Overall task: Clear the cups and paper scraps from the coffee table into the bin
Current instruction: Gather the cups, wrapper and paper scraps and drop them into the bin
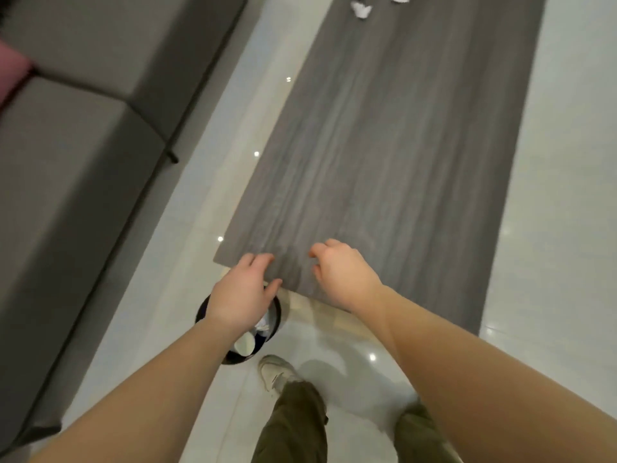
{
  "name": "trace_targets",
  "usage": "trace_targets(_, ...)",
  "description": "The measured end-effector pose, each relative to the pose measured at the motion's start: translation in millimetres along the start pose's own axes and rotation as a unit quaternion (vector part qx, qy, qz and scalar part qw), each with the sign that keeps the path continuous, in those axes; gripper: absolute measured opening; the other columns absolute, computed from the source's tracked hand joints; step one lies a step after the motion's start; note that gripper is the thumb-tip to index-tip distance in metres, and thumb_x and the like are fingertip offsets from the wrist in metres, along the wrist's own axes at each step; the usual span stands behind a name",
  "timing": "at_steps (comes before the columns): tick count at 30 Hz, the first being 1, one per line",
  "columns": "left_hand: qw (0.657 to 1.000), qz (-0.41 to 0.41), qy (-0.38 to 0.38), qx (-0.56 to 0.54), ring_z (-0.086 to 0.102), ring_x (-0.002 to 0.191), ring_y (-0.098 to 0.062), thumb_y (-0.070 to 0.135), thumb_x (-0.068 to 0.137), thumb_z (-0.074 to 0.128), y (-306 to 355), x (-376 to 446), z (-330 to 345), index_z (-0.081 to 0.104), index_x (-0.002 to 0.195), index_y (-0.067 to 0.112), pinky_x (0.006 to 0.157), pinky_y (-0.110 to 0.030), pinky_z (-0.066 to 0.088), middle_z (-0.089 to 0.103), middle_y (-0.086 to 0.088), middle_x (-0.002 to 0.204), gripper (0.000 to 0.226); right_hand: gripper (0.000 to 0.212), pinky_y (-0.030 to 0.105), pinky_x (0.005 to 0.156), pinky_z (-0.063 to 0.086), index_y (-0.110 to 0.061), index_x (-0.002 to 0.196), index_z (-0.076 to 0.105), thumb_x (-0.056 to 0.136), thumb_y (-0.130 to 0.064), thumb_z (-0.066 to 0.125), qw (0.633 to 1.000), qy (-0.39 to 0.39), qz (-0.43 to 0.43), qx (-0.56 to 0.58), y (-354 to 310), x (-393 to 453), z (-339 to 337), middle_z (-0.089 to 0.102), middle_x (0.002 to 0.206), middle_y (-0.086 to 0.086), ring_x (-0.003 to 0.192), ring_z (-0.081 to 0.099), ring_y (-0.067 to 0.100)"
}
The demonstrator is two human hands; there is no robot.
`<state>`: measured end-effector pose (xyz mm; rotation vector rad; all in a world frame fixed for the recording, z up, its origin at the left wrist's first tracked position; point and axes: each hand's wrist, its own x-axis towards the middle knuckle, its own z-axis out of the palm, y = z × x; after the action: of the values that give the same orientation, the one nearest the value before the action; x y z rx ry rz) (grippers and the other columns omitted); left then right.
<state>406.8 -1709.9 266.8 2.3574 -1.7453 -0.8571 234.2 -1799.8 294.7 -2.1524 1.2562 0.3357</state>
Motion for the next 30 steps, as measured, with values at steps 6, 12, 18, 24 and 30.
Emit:
trace_targets(6, 0.994, 0.09, -0.03, 0.047, 0.06, 0.107, -0.02, 0.047, 0.09, 0.055, 133, 13, 39, 0.047, 0.129, 0.031, 0.081, -0.04, 0.051, 0.052, 0.004, 0.125, 0.043, 0.028, 0.043, 0.086, 0.05, -0.012, 0.119, 0.056, 0.094, -0.007, 0.047, 0.997, 0.046, 0.057, 0.016, 125, -74, -42, 0.055, 0.113, 0.011, 0.1, 0.059, 0.037)
trace_targets(12, 0.991, 0.109, -0.053, 0.051, 0.06, 0.107, -0.022, 0.048, 0.09, 0.056, 277, 1, 95, 0.047, 0.129, 0.033, 0.085, -0.042, 0.052, 0.053, 0.004, 0.123, 0.043, 0.027, 0.044, 0.089, 0.049, -0.011, 0.121, 0.056, 0.097, -0.014, 0.046, 0.993, 0.05, 0.098, 0.034, 259, -160, -68, 0.055, 0.113, 0.013, 0.102, 0.058, 0.037)
trace_targets(18, 0.986, 0.133, -0.09, 0.052, 0.059, 0.11, -0.019, 0.045, 0.088, 0.06, 392, -19, 150, 0.049, 0.129, 0.03, 0.089, -0.04, 0.05, 0.058, 0.004, 0.121, 0.045, 0.028, 0.042, 0.088, 0.05, -0.013, 0.122, 0.057, 0.095, -0.021, 0.051, 0.99, 0.044, 0.123, 0.056, 360, -234, -78, 0.056, 0.117, 0.01, 0.103, 0.058, 0.034)
trace_targets(24, 0.978, 0.15, -0.129, 0.072, 0.057, 0.11, -0.016, 0.048, 0.09, 0.056, 465, 1, 184, 0.044, 0.133, 0.032, 0.088, -0.037, 0.05, 0.054, 0.008, 0.123, 0.047, 0.048, 0.04, 0.088, 0.048, -0.021, 0.134, 0.05, 0.091, -0.043, 0.055, 0.983, 0.065, 0.149, 0.08, 434, -248, -87, 0.05, 0.13, 0.006, 0.116, 0.05, 0.027)
trace_targets(30, 0.974, 0.162, -0.136, 0.084, 0.059, 0.105, -0.014, 0.047, 0.09, 0.058, 502, 44, 203, 0.044, 0.135, 0.031, 0.085, -0.035, 0.053, 0.055, 0.007, 0.123, 0.05, 0.044, 0.037, 0.086, 0.048, -0.02, 0.132, 0.052, 0.093, -0.041, 0.055, 0.98, 0.071, 0.164, 0.082, 490, -225, -104, 0.053, 0.128, 0.006, 0.112, 0.053, 0.025)
